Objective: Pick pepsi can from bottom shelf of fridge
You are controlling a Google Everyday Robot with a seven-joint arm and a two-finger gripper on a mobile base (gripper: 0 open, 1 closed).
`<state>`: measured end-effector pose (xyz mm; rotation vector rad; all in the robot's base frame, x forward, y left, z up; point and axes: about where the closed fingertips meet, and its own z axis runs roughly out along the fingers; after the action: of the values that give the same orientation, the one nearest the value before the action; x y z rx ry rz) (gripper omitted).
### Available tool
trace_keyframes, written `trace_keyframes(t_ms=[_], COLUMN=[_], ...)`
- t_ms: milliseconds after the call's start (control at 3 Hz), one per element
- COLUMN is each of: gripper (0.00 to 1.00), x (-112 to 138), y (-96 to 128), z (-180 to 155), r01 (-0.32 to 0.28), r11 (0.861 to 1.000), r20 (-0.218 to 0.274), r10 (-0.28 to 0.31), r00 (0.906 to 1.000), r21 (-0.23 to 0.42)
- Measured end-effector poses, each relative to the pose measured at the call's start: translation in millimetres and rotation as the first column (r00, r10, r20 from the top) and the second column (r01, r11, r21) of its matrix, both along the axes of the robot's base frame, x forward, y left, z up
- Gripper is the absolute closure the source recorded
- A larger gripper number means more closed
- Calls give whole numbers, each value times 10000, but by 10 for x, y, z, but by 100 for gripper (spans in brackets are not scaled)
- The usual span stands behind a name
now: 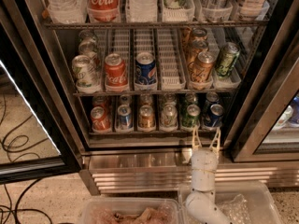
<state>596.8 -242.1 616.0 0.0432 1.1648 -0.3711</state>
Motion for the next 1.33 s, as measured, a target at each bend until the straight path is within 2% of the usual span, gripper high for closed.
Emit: trace_keyframes(t_ms=[667, 1000, 1333], gripper=[38, 40, 39], x=[134, 203, 219], y=[34, 3, -85], z=[58, 92, 114], r01=[-95, -2, 172], r11=[10000, 9997, 9938], r20=[275, 378, 416], r10=[95, -8, -219], r00=[9996, 9993, 9989], r21=[16, 252, 1097])
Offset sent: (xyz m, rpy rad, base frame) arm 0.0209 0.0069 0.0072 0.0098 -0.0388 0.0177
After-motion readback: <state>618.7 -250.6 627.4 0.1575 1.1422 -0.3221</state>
